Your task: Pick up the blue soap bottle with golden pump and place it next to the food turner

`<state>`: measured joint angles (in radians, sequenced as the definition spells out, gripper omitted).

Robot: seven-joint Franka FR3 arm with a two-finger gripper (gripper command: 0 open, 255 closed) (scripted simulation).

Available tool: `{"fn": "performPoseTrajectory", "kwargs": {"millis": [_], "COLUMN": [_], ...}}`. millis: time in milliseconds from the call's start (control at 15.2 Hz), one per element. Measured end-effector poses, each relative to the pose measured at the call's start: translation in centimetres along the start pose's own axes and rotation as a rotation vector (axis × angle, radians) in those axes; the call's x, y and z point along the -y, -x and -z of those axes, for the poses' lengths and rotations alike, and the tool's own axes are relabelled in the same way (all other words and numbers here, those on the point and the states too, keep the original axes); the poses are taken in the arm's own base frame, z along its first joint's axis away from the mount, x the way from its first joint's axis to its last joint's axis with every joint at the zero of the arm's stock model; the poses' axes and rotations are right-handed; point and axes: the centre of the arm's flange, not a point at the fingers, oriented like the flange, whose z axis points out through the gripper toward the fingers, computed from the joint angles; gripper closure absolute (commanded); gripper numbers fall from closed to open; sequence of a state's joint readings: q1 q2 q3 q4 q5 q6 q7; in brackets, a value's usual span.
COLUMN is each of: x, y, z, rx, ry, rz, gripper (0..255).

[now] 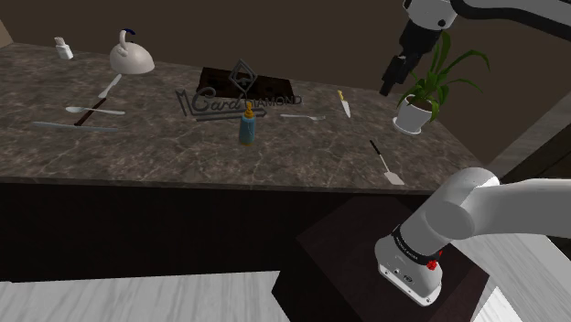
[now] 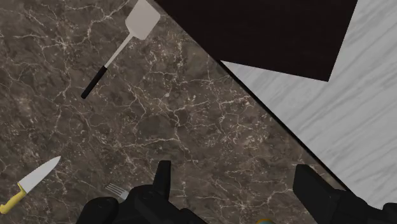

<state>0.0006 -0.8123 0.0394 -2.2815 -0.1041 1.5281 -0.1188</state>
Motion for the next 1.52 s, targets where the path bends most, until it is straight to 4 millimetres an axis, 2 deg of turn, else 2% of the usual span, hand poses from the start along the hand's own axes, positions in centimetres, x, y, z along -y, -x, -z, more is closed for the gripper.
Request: {"fn": "performPoseTrajectory", "kwargs": {"millis": [66,198,594,1254,1518], "x": [0.0,0.2,1.8,5.9,8.2], "y": [0.0,-1.3,-9.0,-20.8,-25.6], "z": [0.0,-0.5,-3.6,-9.1,-11.9], "rx": [0.0,0.007,0.041,0.1,0.124], "ry": [0.0,-0.001,-0.007,-0.016,-0.02], "rz": [0.0,0.014,0.077,0.189,0.233], "gripper": [0,0,0,0,0]}}
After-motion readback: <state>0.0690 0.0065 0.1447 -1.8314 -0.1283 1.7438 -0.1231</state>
